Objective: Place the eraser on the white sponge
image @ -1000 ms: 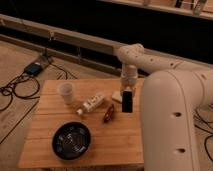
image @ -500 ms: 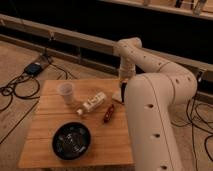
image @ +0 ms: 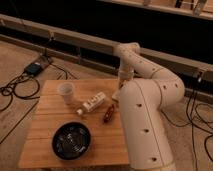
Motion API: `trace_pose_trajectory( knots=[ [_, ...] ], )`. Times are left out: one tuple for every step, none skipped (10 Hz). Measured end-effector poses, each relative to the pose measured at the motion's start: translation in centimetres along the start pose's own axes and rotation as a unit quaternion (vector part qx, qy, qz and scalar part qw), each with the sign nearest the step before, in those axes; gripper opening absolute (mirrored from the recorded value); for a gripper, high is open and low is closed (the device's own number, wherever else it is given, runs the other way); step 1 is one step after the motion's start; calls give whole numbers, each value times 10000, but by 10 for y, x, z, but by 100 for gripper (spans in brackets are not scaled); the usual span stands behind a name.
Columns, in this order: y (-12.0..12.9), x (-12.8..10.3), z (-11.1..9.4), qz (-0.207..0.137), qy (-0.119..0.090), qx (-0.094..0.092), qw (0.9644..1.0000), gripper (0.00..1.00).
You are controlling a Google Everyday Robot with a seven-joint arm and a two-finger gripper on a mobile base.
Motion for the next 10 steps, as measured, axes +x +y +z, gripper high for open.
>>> trace_pose_trajectory(
  knots=[
    [3,-4,5,-47,-1,-29,10000,0],
    [6,-7,9,-94,1,-58,9999,0],
    [9,-9,12,-135,7,-83,9999,0],
    [14,-11,14,-205,12,-118,9997,3],
    [18,-13,16,-274,8,-137,9995,11],
    [21,-14,16,-351,-11,-147,9993,19],
    [24,-18,17,-469,-64,-149,9988,30],
    [26,-20,17,-577,-115,-141,9982,42],
    [26,-22,17,-628,-153,-126,9978,50],
    [25,-23,17,-684,-201,-94,9974,62]
  ],
)
